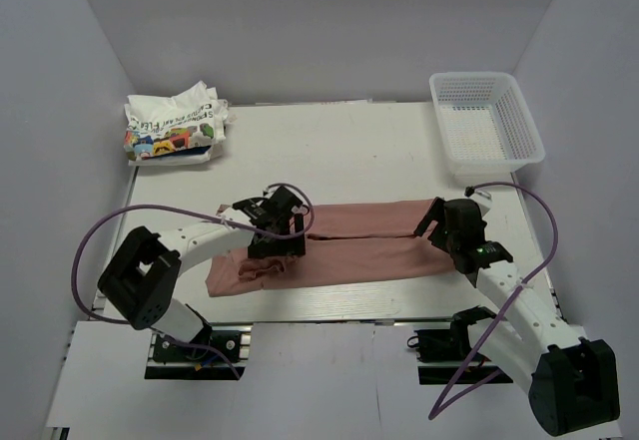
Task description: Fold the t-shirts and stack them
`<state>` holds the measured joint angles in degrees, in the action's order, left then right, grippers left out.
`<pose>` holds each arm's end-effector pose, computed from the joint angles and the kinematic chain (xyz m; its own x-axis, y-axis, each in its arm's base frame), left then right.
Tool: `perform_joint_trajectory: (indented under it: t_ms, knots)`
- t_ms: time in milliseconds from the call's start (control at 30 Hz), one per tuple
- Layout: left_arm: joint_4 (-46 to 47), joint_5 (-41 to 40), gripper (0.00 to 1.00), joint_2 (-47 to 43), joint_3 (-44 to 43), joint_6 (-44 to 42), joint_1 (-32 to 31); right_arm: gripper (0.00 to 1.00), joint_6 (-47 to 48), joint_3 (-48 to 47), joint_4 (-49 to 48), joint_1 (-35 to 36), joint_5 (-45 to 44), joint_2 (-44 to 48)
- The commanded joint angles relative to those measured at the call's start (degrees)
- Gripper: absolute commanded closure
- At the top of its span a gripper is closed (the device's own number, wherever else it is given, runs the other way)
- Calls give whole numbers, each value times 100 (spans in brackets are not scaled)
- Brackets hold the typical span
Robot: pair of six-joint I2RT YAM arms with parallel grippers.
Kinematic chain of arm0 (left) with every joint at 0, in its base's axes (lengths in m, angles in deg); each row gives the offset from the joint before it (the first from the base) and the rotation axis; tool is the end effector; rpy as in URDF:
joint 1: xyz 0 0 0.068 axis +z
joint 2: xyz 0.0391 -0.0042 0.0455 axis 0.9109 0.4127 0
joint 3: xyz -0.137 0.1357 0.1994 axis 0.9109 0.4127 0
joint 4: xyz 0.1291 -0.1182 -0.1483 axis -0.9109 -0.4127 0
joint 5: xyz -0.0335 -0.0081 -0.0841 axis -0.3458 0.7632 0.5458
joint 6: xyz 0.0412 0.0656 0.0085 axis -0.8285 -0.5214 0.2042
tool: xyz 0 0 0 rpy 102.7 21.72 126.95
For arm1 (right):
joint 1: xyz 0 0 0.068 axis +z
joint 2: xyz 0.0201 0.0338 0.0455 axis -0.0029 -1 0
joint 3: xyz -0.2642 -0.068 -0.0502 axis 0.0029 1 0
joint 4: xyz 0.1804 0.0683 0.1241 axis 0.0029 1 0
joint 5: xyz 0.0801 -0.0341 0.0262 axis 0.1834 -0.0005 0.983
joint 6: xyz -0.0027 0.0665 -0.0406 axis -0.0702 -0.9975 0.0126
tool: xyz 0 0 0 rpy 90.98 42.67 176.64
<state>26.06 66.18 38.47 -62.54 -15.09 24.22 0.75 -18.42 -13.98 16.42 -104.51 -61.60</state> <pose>0.1960 -0.1578 0.1784 -0.9445 -0.0294 -0.3271 -0.0066 0.9975 -0.0707 0.1711 0.0279 0.2013 -0.5156 0.4309 -0.7406 0.3352 0.8969 0.2885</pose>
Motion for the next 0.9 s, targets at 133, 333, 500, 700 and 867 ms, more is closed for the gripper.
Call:
perform_joint_trajectory:
  t_ms: [133, 333, 500, 700, 867]
  knots:
    - [921, 1666, 0, -998, 1110, 117, -104, 10, 61, 45, -134, -8, -186, -111]
    - [-12, 524, 0, -999, 293, 65, -104, 10, 26, 1, -195, 1, -388, -322]
    - [294, -266, 0, -1175, -94, 12, -25, 10, 70, -561, -37, -8, -889, -945]
    - [77, -1610, 0, -395, -226, 739, 246, 10, -228, -1387, 68, -52, -1529, -2411]
    - [786, -1419, 0, -59, 19, 574, 449, 10, -273, -1450, -72, -245, -1426, -3246]
